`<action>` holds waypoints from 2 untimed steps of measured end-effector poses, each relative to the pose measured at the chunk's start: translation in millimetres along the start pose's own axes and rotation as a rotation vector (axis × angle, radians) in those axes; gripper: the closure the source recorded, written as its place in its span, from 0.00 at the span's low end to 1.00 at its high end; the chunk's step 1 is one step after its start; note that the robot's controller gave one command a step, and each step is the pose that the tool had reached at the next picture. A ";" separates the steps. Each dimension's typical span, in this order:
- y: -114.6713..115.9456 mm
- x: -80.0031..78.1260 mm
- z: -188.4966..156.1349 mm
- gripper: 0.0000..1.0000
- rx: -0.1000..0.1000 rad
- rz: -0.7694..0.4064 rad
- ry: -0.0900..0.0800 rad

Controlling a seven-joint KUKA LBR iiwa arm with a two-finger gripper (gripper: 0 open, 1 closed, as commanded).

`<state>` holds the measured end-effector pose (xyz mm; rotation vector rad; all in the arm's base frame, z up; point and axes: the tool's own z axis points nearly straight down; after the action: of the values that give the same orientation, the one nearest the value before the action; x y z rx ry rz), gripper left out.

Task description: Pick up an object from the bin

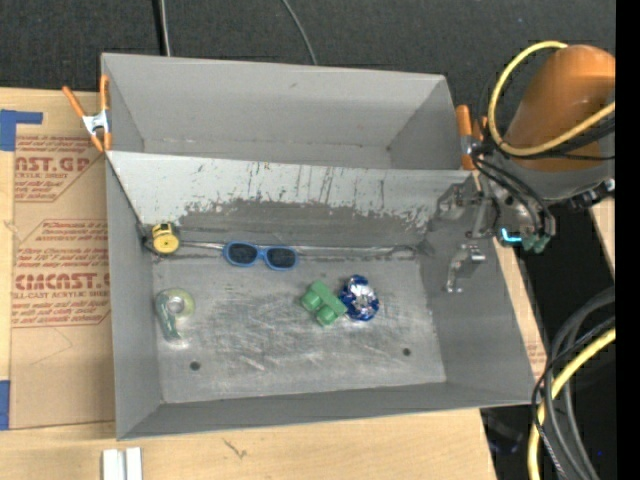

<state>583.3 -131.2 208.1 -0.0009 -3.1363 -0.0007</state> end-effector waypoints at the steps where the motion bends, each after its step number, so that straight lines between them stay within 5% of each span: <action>1: 27.6 -1.6 137.9 0.00 0.002 -0.218 -0.015; 2: 83.0 49.4 116.3 0.00 -0.003 -0.237 -0.004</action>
Offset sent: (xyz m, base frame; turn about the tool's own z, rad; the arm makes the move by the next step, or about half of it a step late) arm -0.0015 0.0271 -0.1381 -0.2195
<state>533.3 -48.1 92.1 0.3700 -3.1188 -0.0070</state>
